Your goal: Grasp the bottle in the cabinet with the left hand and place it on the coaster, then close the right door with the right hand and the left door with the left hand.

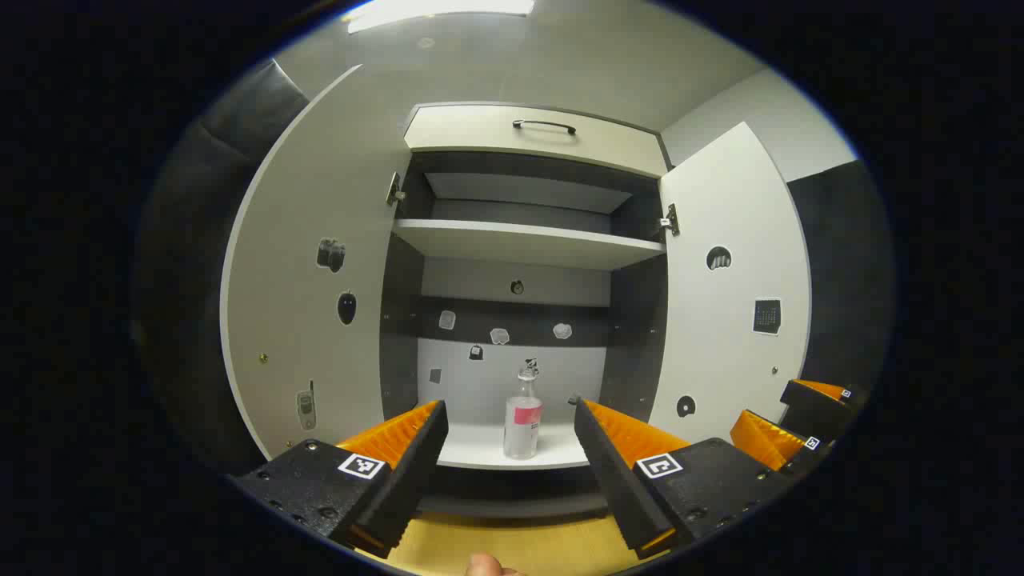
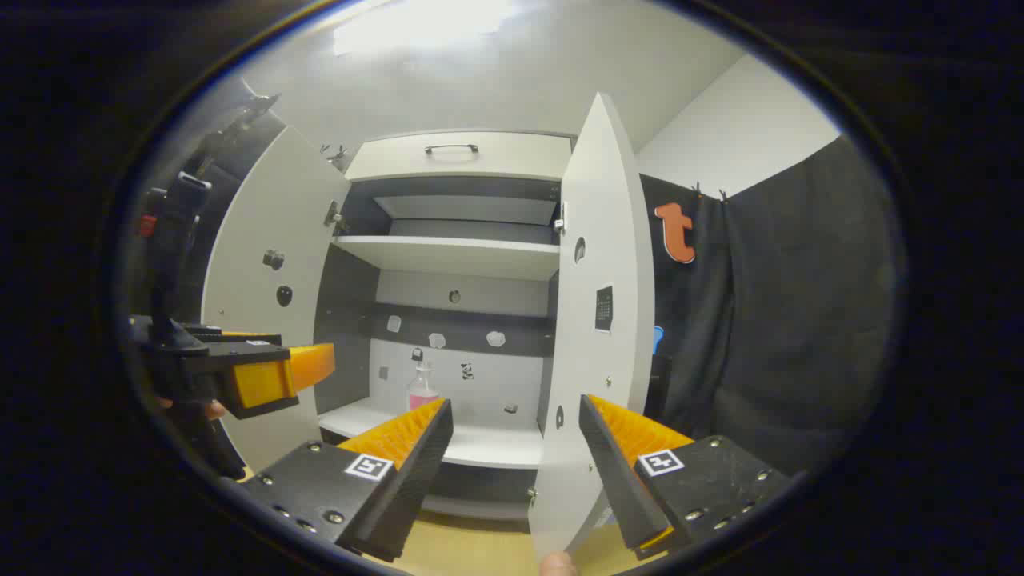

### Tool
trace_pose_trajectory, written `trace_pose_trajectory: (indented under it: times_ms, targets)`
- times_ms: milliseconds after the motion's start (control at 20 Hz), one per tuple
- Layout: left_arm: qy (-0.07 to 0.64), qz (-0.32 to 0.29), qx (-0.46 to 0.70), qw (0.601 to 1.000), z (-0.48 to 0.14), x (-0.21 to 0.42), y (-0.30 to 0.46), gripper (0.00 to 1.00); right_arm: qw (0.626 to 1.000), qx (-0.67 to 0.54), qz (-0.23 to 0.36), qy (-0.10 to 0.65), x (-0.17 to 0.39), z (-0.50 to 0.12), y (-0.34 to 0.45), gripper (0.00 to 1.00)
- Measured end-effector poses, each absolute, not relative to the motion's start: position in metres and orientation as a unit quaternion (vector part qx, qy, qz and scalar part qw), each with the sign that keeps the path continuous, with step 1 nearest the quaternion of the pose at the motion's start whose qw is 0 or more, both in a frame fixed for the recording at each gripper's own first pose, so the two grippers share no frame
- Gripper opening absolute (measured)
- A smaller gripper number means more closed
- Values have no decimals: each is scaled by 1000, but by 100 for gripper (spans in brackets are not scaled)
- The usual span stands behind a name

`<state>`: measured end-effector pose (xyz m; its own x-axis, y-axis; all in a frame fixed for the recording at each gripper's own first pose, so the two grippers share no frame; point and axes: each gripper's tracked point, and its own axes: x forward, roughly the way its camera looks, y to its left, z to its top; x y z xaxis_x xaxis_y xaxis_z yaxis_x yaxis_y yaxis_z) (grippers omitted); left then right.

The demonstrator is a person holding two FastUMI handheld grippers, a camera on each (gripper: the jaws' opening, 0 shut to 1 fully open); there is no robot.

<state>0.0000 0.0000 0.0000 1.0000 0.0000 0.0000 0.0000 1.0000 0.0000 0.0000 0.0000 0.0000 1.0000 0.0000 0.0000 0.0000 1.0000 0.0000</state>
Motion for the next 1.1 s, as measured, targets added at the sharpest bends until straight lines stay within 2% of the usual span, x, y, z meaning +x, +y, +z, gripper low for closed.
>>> trace_pose_trajectory:
  times_ms: [250, 300, 400, 1100]
  targets:
    - [6, 7, -2, 1000, -2, 1, 2, 98, 1000, 2, -2, -2, -1, 4, -3, 95]
    - [7, 8, -2, 1000, -3, 1, 3, 98, 1000, 3, -2, -2, -1, 5, -4, 93]
    - [7, 10, -1, 1000, -4, 2, 3, 98, 1000, 3, -3, 0, -1, 5, -7, 95]
    - [21, 6, 12, 1000, -21, 21, 2, 98, 1000, 3, -23, 2, -4, 4, -28, 95]
